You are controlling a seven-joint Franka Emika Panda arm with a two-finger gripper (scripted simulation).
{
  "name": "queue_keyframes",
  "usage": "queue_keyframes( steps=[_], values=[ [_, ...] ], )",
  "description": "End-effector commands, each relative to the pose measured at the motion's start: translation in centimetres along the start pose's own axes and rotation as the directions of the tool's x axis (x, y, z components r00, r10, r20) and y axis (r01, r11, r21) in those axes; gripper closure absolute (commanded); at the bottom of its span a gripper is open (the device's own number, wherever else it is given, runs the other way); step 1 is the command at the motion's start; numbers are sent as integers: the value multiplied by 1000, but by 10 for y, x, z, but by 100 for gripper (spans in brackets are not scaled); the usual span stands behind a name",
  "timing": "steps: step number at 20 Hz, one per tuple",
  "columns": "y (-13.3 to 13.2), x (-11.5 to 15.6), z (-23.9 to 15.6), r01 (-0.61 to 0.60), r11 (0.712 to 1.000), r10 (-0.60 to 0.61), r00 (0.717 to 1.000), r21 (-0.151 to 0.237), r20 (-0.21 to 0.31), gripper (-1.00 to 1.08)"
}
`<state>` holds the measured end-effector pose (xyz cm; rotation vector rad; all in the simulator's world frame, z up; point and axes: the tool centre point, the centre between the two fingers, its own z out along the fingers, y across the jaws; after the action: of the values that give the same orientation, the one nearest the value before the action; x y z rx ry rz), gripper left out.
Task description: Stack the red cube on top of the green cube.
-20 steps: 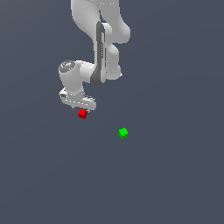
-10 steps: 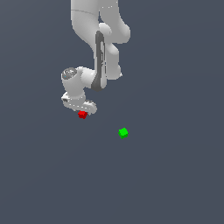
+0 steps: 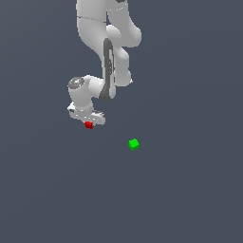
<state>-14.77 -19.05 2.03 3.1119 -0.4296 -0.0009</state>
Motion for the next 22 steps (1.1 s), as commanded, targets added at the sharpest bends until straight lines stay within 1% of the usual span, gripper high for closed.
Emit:
queue_keyframes(
  steps=[1,12,17,22],
  values=[
    [0,0,1,0,1000,0,1000,0,0,108],
    [0,0,-6,0,1000,0,1000,1,0,108],
    [0,-1,-25,0,1000,0,1000,1,0,108],
    [0,-1,-56,0,1000,0,1000,1,0,108]
  ],
)
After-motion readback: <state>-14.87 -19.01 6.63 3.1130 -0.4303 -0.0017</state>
